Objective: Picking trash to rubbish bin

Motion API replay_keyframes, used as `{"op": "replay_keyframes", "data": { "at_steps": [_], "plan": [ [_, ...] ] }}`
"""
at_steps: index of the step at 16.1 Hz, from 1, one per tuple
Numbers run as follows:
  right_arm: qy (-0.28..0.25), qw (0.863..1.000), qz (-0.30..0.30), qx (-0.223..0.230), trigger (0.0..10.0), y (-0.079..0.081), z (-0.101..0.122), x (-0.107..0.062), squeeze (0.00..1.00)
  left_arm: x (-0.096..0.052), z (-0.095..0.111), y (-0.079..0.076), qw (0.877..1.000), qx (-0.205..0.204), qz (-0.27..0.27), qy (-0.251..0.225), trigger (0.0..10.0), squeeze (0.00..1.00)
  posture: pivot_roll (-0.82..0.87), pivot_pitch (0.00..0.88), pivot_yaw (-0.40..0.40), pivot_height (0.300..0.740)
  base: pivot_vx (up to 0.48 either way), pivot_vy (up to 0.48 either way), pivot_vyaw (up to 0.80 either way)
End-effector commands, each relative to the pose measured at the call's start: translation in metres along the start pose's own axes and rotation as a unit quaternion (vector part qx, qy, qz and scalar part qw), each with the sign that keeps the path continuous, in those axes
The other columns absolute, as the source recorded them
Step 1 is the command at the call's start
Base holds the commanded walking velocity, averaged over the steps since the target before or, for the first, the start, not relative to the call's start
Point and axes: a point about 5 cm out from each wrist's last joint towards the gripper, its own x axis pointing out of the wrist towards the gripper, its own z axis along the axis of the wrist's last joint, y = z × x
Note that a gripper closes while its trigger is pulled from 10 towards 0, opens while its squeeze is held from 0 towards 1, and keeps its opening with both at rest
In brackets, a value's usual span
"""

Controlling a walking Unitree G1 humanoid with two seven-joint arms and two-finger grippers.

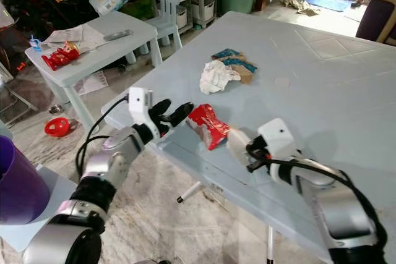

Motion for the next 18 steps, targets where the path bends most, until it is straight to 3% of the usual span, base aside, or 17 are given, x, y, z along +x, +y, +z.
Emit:
{"op": "replay_keyframes", "data": {
  "at_steps": [1, 6, 9, 10, 11, 12, 13, 14, 18],
  "plan": [
    [0.012, 1.0, 0.005, 0.003, 0.0, 0.005, -0.001, 0.004, 0.0, 0.003, -0.001, -0.001, 1.0, -0.002, -0.004, 0.002, 10.0, 0.0, -0.13, 0.069, 0.061, 0.74, 0.0, 0.0, 0.0],
    [-0.016, 0.999, -0.033, 0.004, 0.0, -0.003, 0.013, 0.018, 0.0, 0.007, -0.024, -0.015, 0.996, -0.038, -0.064, 0.042, 10.0, 0.0, -0.13, 0.069, 0.061, 0.74, 0.0, 0.0, 0.0],
    [-0.03, 1.0, -0.005, 0.005, 0.0, 0.007, 0.016, 0.021, 0.0, 0.01, -0.032, -0.026, 0.993, -0.058, -0.089, 0.052, 10.0, 0.0, -0.13, 0.071, 0.06, 0.74, 0.0, 0.0, 0.0],
    [-0.037, 0.999, 0.006, 0.006, 0.0, 0.011, 0.018, 0.021, 0.0, 0.011, -0.034, -0.028, 0.992, -0.066, -0.093, 0.053, 9.5, 0.0, -0.13, 0.072, 0.06, 0.74, 0.0, 0.0, 0.0],
    [-0.049, 0.998, 0.026, 0.02, 0.0, 0.016, 0.022, 0.022, 0.0, 0.011, -0.038, -0.03, 0.992, -0.079, -0.082, 0.056, 4.0, 0.0, -0.13, 0.071, 0.06, 0.74, 0.0, 0.0, 0.0],
    [-0.053, 0.998, 0.032, 0.023, 0.0, 0.017, 0.023, 0.022, 0.0, 0.012, -0.039, -0.03, 0.992, -0.084, -0.081, 0.057, 1.8, 0.0, -0.13, 0.071, 0.06, 0.74, 0.0, 0.0, 0.0],
    [-0.056, 0.997, 0.045, 0.022, 0.0, 0.021, 0.024, 0.021, 0.0, 0.012, -0.04, -0.032, 0.991, -0.083, -0.083, 0.06, 4.4, 0.0, -0.13, 0.071, 0.06, 0.74, 0.0, 0.0, 0.0],
    [-0.059, 0.996, 0.068, 0.026, 0.0, 0.026, 0.024, 0.02, 0.0, 0.012, -0.042, -0.033, 0.991, -0.086, -0.077, 0.062, 10.0, 0.0, -0.13, 0.067, 0.059, 0.74, 0.0, 0.0, 0.0],
    [-0.068, 0.988, 0.129, 0.042, 0.0, 0.04, 0.024, 0.016, 0.0, 0.013, -0.039, -0.028, 0.994, -0.08, -0.044, 0.056, 10.0, 0.0, -0.12, 0.058, 0.059, 0.74, 0.0, 0.0, 0.0]
  ]
}}
